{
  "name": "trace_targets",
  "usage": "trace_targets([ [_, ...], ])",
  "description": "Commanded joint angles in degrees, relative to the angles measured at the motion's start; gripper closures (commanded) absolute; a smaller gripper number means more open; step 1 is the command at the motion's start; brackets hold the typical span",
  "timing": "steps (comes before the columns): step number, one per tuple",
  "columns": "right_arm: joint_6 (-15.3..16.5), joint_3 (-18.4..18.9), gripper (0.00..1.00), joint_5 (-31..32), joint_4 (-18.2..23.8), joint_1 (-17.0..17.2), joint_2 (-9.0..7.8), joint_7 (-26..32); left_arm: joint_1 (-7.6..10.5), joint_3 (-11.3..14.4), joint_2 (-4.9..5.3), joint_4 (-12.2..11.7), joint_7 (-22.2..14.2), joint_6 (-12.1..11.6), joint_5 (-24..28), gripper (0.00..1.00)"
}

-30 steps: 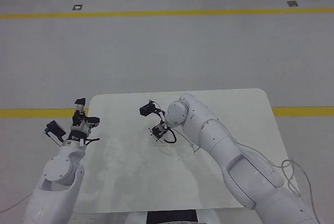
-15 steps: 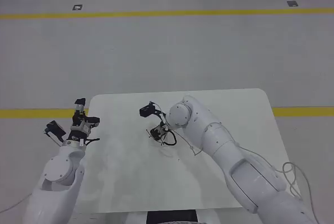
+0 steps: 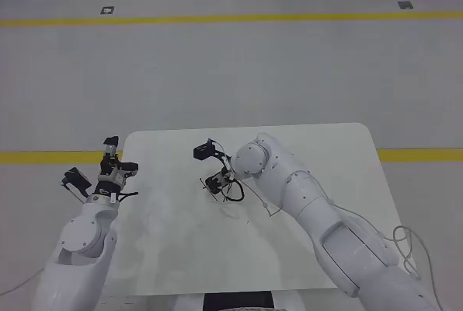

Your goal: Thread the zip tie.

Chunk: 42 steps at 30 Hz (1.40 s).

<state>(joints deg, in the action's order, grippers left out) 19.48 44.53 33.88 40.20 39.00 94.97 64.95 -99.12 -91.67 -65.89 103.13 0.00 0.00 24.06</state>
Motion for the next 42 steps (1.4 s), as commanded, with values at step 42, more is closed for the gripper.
trace_targets([
  [42, -1.2, -5.8, 1.0, -7.0, -8.3, -3.8, 3.53, 2.1, 0.0, 0.0, 0.0, 0.0, 0.0, 0.0, 0.0, 0.0],
])
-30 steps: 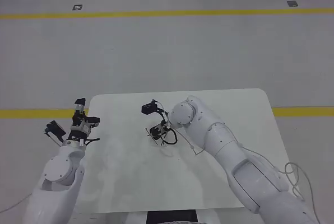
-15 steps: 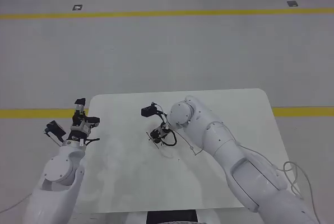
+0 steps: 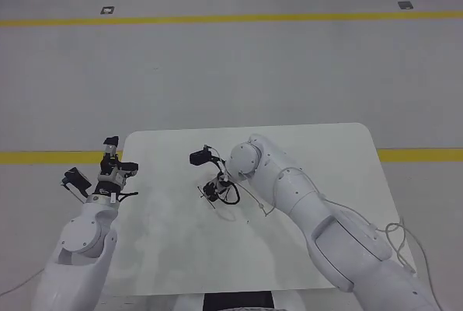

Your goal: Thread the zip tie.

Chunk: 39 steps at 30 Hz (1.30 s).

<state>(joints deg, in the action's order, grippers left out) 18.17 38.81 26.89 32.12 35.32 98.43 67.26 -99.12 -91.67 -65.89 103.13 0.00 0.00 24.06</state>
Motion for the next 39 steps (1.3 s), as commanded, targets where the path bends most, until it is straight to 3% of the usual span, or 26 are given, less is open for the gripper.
trace_targets([
  [1, 0.1, -0.1, 1.0, -0.1, -0.5, -0.3, 0.13, -0.4, 0.0, 0.0, 0.0, 0.0, 0.0, 0.0, 0.0, 0.0],
  [11, -2.4, 1.3, 1.0, -2.6, -3.3, -0.7, 0.06, -2.9, 0.0, 0.0, 0.0, 0.0, 0.0, 0.0, 0.0, 0.0],
  [23, -2.4, -0.1, 1.0, -1.8, -0.5, 0.1, 0.16, 1.4, 0.0, 0.0, 0.0, 0.0, 0.0, 0.0, 0.0, 0.0],
  [39, -2.7, -1.6, 1.0, -1.3, -1.6, 0.2, 0.84, 0.9, 0.0, 0.0, 0.0, 0.0, 0.0, 0.0, 0.0, 0.0],
])
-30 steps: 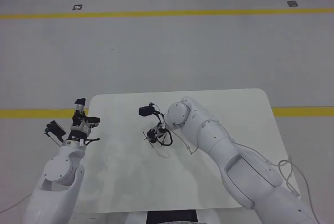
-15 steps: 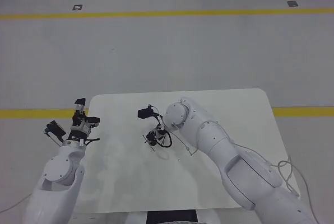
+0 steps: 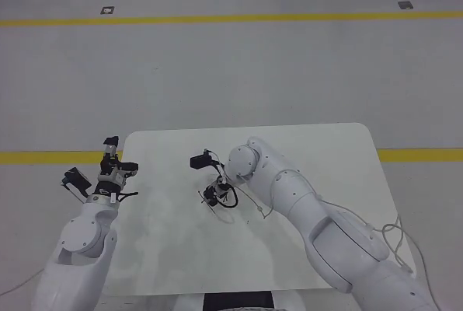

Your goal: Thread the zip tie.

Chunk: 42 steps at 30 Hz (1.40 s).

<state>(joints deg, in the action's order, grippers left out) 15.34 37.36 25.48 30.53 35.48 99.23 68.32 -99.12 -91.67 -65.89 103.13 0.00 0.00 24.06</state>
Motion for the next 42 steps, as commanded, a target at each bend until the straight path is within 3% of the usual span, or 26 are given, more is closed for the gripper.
trace_targets([
  [1, 0.2, -0.2, 1.0, 0.2, 0.0, 0.0, 0.1, -0.1, 0.0, 0.0, 0.0, 0.0, 0.0, 0.0, 0.0, 0.0],
  [27, -0.2, -2.1, 1.0, 0.8, -1.6, -0.3, 1.33, 0.3, 0.0, 0.0, 0.0, 0.0, 0.0, 0.0, 0.0, 0.0],
  [42, 4.1, -2.3, 1.0, -0.8, -1.8, -0.9, 1.72, 2.2, 0.0, 0.0, 0.0, 0.0, 0.0, 0.0, 0.0, 0.0],
])
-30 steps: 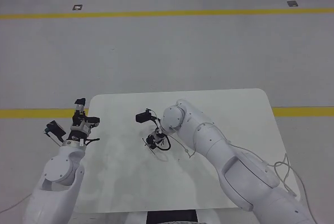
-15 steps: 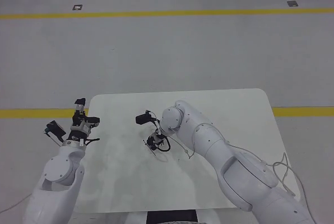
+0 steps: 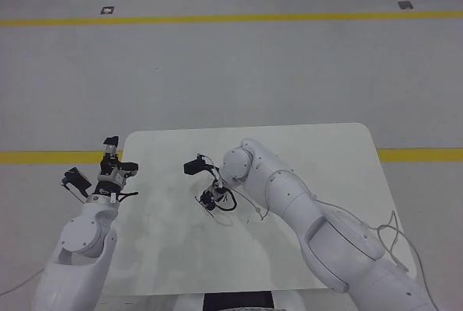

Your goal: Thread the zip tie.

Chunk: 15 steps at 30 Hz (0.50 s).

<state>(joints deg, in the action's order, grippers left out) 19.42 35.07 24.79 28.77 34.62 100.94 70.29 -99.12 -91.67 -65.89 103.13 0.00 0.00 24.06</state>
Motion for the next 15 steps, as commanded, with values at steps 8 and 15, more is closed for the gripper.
trace_targets([
  [8, 0.1, -0.3, 1.0, -0.4, -0.1, -0.3, 0.02, 1.0, 0.0, 0.0, 0.0, 0.0, 0.0, 0.0, 0.0, 0.0],
  [15, 0.1, -1.0, 1.0, -0.7, -0.3, -0.2, 0.37, 1.3, 0.0, 0.0, 0.0, 0.0, 0.0, 0.0, 0.0, 0.0],
])
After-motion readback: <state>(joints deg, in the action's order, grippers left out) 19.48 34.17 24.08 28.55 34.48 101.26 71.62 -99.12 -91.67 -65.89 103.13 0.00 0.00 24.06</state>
